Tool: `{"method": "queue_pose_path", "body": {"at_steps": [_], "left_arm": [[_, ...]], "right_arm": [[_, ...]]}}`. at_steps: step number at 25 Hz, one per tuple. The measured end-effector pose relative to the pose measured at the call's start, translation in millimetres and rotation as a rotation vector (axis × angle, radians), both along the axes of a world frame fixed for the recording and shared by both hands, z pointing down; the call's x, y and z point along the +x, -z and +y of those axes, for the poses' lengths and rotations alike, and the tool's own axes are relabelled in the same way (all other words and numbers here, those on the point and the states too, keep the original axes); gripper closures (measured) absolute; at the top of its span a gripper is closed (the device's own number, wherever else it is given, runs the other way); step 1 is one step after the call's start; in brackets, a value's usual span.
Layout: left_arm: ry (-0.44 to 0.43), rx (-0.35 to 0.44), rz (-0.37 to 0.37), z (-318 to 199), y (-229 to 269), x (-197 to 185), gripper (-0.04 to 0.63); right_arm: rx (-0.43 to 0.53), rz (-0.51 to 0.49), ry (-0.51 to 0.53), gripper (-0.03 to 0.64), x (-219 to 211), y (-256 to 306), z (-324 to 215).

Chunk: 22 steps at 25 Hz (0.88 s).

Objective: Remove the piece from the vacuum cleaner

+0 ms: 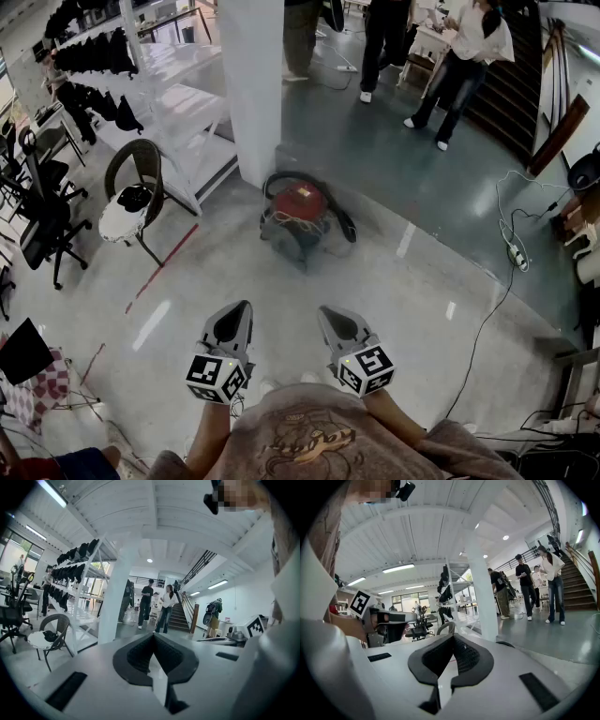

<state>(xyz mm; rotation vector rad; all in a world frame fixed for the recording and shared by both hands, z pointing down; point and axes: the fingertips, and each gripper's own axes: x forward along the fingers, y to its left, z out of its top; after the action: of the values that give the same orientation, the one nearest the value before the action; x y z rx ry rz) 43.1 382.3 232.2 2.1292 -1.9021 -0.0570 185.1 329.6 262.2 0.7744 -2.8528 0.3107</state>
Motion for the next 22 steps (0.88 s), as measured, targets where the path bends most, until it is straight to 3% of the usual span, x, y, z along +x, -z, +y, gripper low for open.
{"method": "queue_pose_path", "body": {"at_steps": [8, 22], "left_arm": [[-0.019, 0.0, -0.009, 8, -2, 0, 0.592], [-0.056, 0.015, -0.011, 14, -14, -25, 0.592]], "right_arm": [[0.002, 0.0, -0.003, 0.617, -6, -3, 12], [-0.007, 0.011, -0.113, 0.617, -14, -14, 11]]}}
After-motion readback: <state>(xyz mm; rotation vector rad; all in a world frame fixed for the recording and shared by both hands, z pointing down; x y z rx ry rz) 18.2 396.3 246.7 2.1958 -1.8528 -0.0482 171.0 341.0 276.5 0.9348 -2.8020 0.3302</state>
